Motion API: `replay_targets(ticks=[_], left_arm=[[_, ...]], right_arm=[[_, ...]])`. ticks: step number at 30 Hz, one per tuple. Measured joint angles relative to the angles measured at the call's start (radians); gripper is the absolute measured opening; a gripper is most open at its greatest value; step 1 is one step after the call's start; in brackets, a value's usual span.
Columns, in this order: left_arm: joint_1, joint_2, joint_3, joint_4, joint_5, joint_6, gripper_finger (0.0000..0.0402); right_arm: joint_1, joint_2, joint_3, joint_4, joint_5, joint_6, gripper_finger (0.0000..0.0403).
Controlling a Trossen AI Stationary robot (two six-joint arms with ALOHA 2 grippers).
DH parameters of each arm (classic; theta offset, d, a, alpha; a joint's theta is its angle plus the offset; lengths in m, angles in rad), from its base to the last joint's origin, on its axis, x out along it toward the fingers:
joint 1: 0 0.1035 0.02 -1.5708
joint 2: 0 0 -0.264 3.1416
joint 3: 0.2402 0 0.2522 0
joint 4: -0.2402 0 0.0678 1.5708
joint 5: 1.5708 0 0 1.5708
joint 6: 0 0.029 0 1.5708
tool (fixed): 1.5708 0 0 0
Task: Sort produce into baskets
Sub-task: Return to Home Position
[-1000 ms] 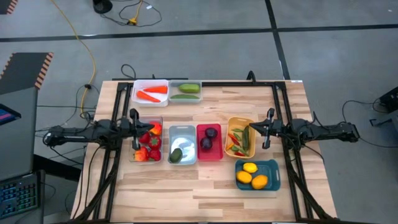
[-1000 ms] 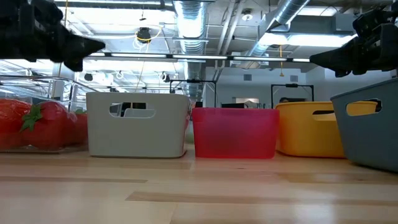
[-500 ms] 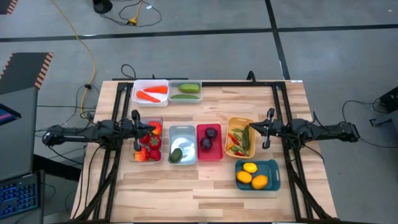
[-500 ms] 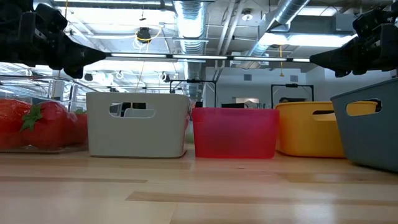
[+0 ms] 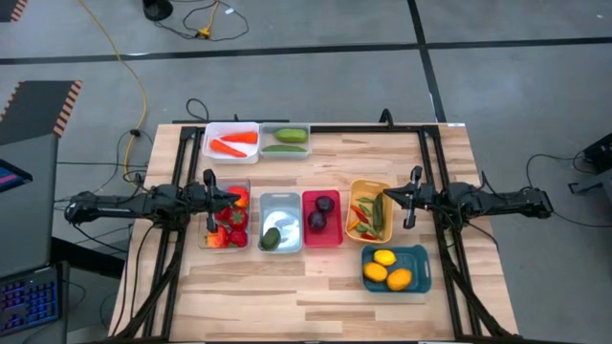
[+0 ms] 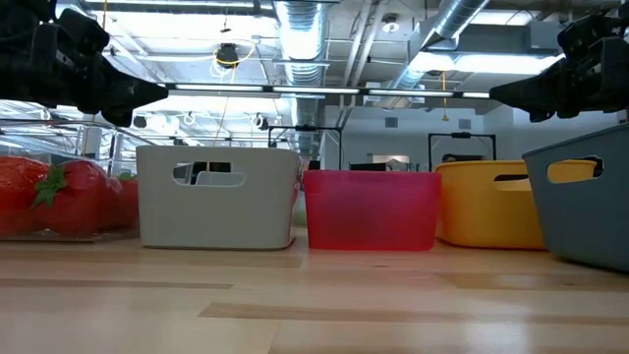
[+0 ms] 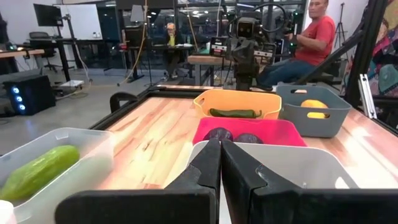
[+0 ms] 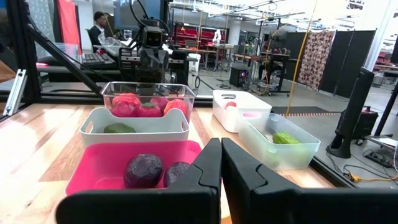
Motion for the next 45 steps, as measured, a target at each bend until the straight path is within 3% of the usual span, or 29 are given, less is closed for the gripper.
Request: replay_targets(ticks=[45], left_arm=[[0.000, -0.064, -0.001, 0.001, -0.001, -0.002, 0.0000]], right_arm=[[0.000, 0.000, 0.000, 0.000, 0.000, 0.000, 0.0037]])
